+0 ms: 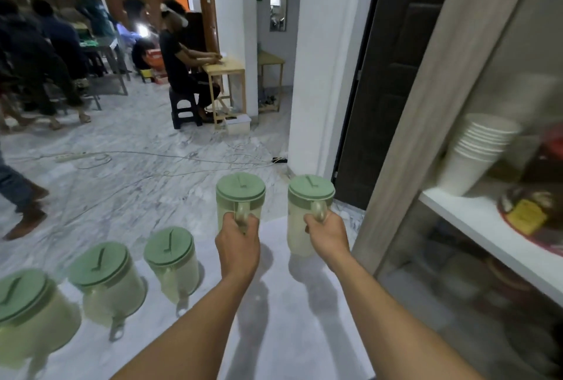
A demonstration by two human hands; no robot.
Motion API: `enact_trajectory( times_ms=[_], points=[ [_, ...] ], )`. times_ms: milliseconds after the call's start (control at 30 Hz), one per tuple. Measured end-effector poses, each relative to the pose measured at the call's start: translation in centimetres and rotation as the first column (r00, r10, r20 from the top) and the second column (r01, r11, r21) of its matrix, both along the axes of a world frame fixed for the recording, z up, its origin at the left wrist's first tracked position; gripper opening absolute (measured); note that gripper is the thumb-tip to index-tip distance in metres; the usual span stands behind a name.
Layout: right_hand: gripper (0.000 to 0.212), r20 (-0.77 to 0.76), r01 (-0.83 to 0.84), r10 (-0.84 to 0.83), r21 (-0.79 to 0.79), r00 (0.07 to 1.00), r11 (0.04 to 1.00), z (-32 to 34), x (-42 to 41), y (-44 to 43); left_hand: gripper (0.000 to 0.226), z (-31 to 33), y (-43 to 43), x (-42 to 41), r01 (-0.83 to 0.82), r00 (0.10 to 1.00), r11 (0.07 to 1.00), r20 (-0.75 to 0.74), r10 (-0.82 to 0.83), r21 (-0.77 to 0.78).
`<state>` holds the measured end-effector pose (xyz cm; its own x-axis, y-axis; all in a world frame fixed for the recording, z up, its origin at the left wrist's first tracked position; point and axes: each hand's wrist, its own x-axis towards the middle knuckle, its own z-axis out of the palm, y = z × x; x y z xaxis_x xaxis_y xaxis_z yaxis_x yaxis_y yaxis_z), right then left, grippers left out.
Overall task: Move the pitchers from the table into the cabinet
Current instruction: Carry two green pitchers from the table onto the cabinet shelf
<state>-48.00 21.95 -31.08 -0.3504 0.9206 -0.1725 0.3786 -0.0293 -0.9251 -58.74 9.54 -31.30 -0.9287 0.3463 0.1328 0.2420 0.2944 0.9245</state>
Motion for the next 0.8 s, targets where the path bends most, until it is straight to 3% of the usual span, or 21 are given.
enact_trajectory(
  times_ms=[333, 800],
  points=[
    [0.016, -0.09, 0.3, -0.288, 0.185, 0.953, 0.936, 12.6, 9.5, -10.9, 0.022, 11.5, -6.6, 5.3, 0.294, 0.955, 0.946, -0.082, -0.285, 0.136],
    [0.015, -0.211, 0.572, -0.532, 0.303, 0.82, 0.762, 24.0, 28.4, -26.3, 0.021, 22.0, -15.2, 20.4, 0.621, 0.783, 0.734, -0.19, -0.592, 0.275]
  ],
)
